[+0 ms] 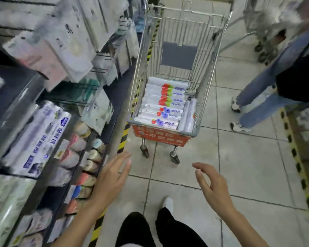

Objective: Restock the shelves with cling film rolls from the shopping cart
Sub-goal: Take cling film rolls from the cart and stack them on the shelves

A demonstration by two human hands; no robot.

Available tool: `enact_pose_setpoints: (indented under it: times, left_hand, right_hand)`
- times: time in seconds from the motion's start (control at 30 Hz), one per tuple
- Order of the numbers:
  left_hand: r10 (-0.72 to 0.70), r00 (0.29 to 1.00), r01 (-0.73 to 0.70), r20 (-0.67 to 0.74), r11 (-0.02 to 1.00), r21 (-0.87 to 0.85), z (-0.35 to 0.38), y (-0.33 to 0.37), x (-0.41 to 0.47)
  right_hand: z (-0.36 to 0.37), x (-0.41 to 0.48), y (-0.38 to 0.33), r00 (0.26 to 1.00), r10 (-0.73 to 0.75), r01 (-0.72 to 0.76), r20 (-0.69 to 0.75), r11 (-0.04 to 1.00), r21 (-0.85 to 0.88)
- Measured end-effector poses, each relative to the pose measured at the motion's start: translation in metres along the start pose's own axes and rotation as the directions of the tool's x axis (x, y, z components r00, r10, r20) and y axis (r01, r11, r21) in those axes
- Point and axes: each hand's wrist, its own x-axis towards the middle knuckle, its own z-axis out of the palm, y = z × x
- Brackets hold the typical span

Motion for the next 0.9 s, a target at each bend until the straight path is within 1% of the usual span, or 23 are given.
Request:
enact_pose_setpoints:
  times: [0.13,0.23,0.3,0.4,0.5,0.57,0.73,0.83,0.9]
  left_hand:
    - [0.055,0.997,-0.057,0.049,0.998,0.028,0.022,0.015,0.079]
    - [0.099,0.994,-0.100,0.056,0.995,0.028,0.036,0.014,0.140]
    - [0.120,0.991,-0.122,0.065,0.992,0.023,0.048,0.008,0.185]
    - [0.114,0.987,-0.118,0.116,0.992,0.031,0.068,-0.005,0.256]
    - [0.087,0.975,-0.104,0.203,0.992,0.077,0.094,-0.019,0.329]
    - [0.074,0.964,-0.106,0.255,0.988,0.114,0.116,-0.032,0.377]
    - [0.083,0.958,-0.143,0.275,0.968,0.207,0.193,-0.074,0.488]
    - [0.057,0.933,-0.157,0.356,0.953,0.259,0.244,-0.114,0.531]
    - [0.016,0.916,-0.148,0.401,0.942,0.300,0.273,-0.140,0.548]
  right_hand:
    - [-0.015,0.081,0.021,1.000,-0.014,0.014,0.012,1.000,-0.023]
    - [-0.013,0.144,0.039,1.000,-0.016,0.016,-0.004,1.000,-0.021]
    - [-0.007,0.192,0.050,1.000,-0.012,0.012,0.009,0.999,-0.030]
    - [0.004,0.265,0.063,1.000,0.010,-0.009,0.012,1.000,-0.029]
    - [0.019,0.344,0.075,0.999,0.033,-0.033,-0.001,0.998,-0.058]
    - [0.034,0.399,0.091,0.997,0.067,-0.064,0.028,0.994,-0.085]
    - [0.087,0.538,0.153,0.982,0.130,-0.096,0.139,0.969,-0.228]
    - [0.129,0.611,0.194,0.963,0.135,-0.047,0.235,0.937,-0.347]
    - [0.156,0.652,0.219,0.949,0.154,-0.018,0.274,0.897,-0.441]
